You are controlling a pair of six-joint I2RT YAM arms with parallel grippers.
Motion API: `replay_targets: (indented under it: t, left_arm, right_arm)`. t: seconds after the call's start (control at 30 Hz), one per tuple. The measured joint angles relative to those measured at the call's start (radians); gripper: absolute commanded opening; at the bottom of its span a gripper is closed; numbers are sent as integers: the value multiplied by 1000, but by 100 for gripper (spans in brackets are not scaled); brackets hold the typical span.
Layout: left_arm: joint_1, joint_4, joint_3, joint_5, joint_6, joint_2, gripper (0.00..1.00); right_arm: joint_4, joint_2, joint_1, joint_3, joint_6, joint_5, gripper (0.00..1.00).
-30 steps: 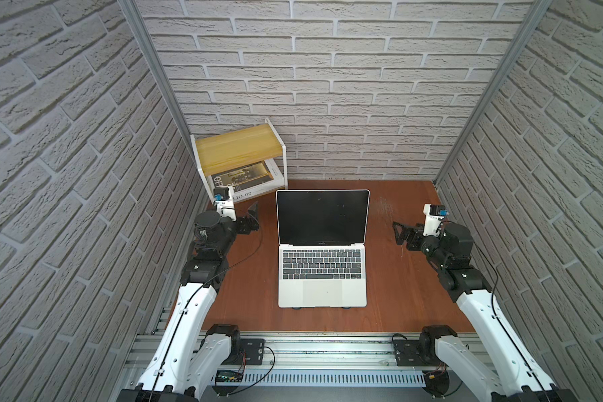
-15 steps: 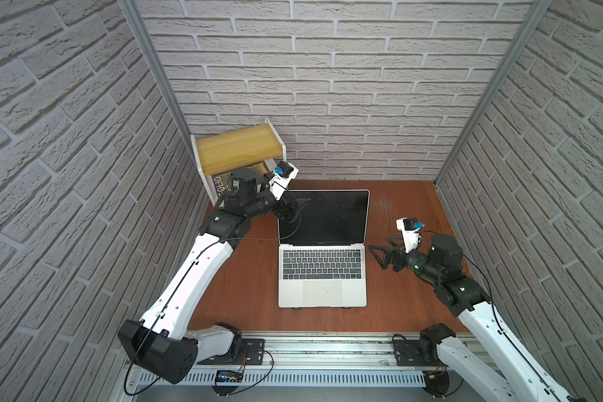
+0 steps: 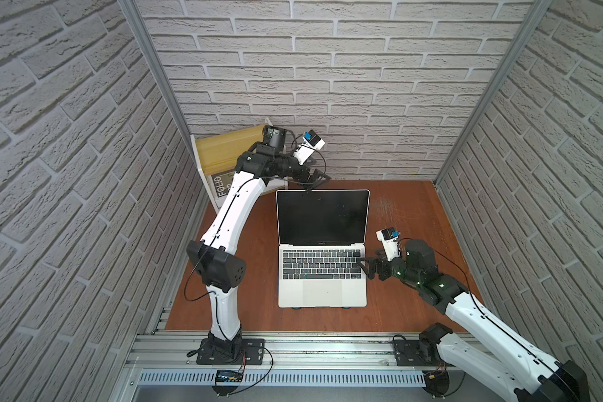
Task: Close the laptop lid and set it aside
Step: Close the lid of the laptop.
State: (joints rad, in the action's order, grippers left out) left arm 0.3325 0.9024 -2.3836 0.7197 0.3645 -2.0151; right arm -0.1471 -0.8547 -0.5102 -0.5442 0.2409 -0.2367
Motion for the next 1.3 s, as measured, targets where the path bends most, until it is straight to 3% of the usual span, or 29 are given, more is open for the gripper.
replay_targets:
  t: [0.13, 0.53, 0.73, 1.03, 1.3]
  left_arm:
    - [11, 116, -121, 21, 24, -106, 97]
    - [42, 309, -137, 63, 109, -137, 91]
    - [54, 354, -137, 62, 140, -137, 83]
    - [73, 385, -137, 44, 173, -137, 61]
    - [110, 382, -87, 0, 209, -118, 56]
  right_arm:
    - [19, -7, -21, 17, 12, 43, 97]
    - [15, -61, -30, 32, 45, 169, 98]
    - [-11, -138, -31, 31, 94, 235, 98]
    - [-35, -197, -32, 23, 149, 306, 98]
    - [-40, -227, -43, -3, 165, 336, 97]
